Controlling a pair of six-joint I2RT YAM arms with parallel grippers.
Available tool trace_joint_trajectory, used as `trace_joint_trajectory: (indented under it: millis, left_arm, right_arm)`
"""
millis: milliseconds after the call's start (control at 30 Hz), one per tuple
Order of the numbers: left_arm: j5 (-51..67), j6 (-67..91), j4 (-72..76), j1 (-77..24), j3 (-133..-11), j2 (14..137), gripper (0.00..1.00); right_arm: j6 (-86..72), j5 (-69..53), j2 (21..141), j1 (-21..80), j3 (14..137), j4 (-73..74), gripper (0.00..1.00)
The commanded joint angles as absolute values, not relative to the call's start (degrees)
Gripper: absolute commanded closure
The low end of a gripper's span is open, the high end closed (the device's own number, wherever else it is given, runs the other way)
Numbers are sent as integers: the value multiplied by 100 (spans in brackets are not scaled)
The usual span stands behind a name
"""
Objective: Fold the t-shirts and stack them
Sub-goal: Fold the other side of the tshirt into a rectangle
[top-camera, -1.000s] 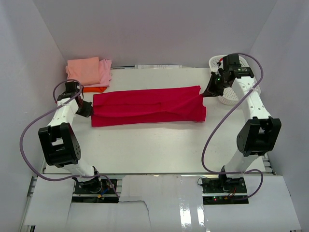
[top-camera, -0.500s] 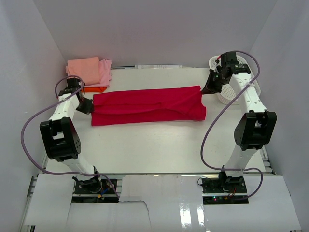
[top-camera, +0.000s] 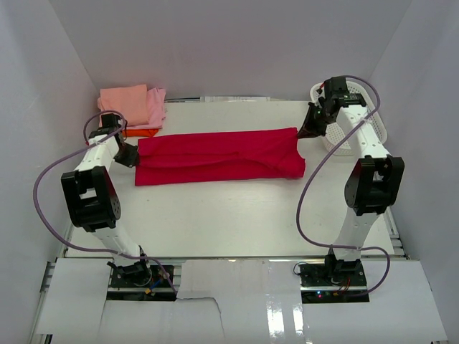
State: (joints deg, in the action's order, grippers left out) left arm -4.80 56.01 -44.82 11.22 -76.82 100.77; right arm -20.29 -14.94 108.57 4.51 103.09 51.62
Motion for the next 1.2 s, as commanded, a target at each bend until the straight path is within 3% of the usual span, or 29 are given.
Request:
trace_joint_trajectory:
  millis: [0,1167]
  left_arm:
    - [-659,5599,-4369,1125,-7858,10090,100]
    - [-914,5370,-4131,949,-8473,10854,100]
  right_arm:
    - [-1925,-1477,10925,413,10547,4905,92]
    - [-1925,-1740,12357,413,11303,3947,92]
